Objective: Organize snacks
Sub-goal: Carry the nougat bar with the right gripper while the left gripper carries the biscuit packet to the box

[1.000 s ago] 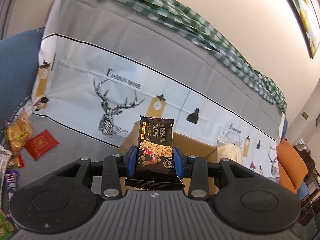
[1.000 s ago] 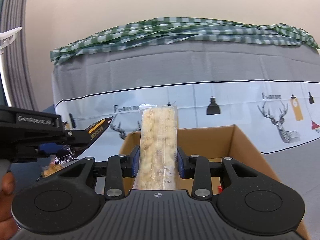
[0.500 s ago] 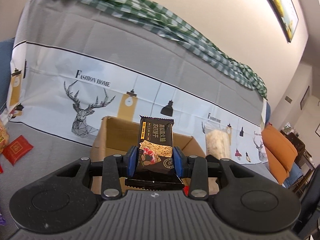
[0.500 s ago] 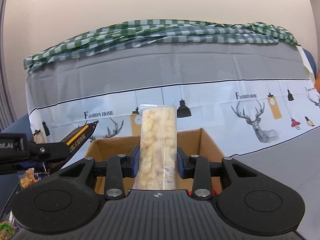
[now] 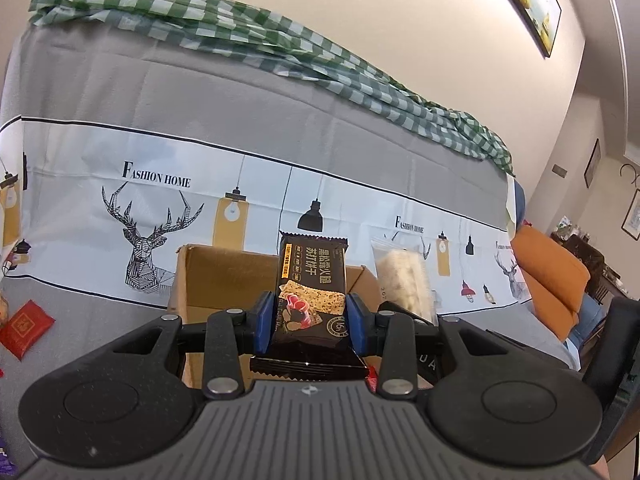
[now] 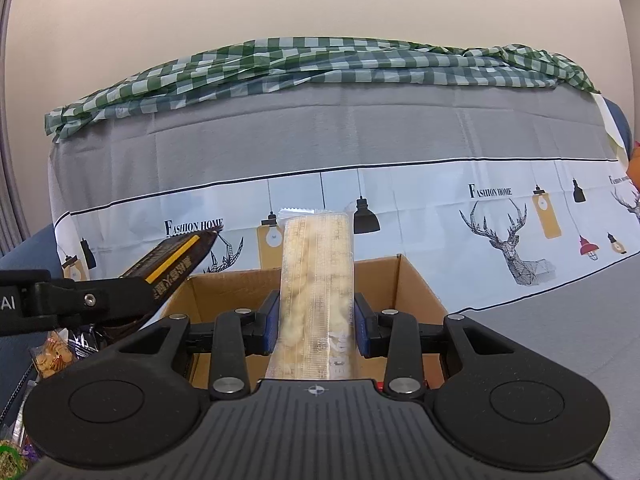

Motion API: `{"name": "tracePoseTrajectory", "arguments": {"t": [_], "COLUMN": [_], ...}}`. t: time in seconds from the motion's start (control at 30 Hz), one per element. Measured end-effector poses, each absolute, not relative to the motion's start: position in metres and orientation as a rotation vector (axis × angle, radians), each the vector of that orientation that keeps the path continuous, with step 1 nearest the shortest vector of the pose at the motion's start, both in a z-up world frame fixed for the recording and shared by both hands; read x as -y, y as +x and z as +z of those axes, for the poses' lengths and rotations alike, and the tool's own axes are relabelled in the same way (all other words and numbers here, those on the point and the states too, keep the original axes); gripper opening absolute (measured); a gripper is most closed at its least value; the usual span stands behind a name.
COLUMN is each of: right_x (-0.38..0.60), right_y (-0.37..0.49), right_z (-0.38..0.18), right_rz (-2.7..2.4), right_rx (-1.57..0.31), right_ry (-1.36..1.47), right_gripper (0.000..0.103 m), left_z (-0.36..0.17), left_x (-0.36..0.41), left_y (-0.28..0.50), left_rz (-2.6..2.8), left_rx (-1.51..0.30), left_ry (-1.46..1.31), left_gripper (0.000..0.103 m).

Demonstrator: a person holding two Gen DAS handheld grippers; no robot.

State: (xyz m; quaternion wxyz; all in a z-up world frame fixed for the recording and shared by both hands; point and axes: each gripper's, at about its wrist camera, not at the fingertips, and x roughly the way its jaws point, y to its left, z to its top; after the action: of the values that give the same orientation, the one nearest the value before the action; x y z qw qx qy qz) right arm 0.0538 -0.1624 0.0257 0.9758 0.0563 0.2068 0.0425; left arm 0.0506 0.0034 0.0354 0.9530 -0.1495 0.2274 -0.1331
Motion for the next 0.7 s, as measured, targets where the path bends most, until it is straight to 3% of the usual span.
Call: {"name": "tracePoseTrajectory", "arguments": {"t": [0.7], "right_x": [0.1645], "right_y": [0.0532], "right_z": [0.0267], "right_rz": [0.075], "right_rx": [-0.414], "right_ry": [0.117], "right_gripper": [0.038], "left_z": [0.0369], "left_x": [-0.0033], "left_y": [0.0509], "left_rz": [-0.294], "left_rx": [-0.444], "left_ry": [-0.309], "left_gripper": [0.042]}}
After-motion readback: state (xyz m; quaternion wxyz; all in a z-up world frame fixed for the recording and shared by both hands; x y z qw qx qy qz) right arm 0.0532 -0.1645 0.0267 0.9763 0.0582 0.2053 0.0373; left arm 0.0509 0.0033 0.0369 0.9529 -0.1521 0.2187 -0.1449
